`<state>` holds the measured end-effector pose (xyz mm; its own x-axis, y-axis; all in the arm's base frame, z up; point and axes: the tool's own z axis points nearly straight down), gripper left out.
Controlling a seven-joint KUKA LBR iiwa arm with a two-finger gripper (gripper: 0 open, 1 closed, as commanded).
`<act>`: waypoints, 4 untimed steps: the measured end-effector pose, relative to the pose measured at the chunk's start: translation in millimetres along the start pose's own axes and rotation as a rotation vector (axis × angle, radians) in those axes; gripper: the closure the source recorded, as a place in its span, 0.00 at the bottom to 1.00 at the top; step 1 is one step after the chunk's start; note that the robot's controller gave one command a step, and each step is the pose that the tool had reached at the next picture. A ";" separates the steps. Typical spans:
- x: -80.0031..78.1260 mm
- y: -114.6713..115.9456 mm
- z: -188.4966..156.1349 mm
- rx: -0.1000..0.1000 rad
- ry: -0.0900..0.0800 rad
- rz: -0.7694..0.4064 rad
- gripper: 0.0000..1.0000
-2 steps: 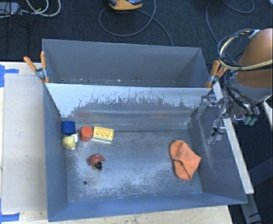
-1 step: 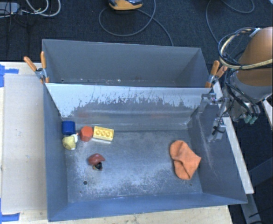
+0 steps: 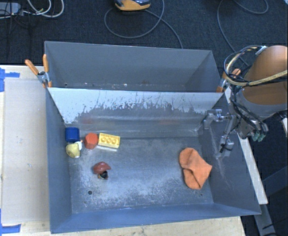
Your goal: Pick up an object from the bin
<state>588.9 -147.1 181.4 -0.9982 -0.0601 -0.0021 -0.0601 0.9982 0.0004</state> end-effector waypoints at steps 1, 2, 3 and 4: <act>26.4 3.5 54.7 -0.001 0.003 -0.082 0.00; 29.8 6.2 105.6 0.000 0.000 -0.178 0.00; 43.2 14.3 120.3 -0.002 0.003 -0.271 0.00; 32.8 70.4 107.9 -0.002 0.000 -0.276 1.00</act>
Offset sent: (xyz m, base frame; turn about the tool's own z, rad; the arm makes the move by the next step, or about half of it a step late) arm -0.0316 0.0039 -0.1114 -0.1819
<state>552.2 -78.8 73.5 -0.9441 -0.3296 -0.0023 -0.3296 0.9441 0.0013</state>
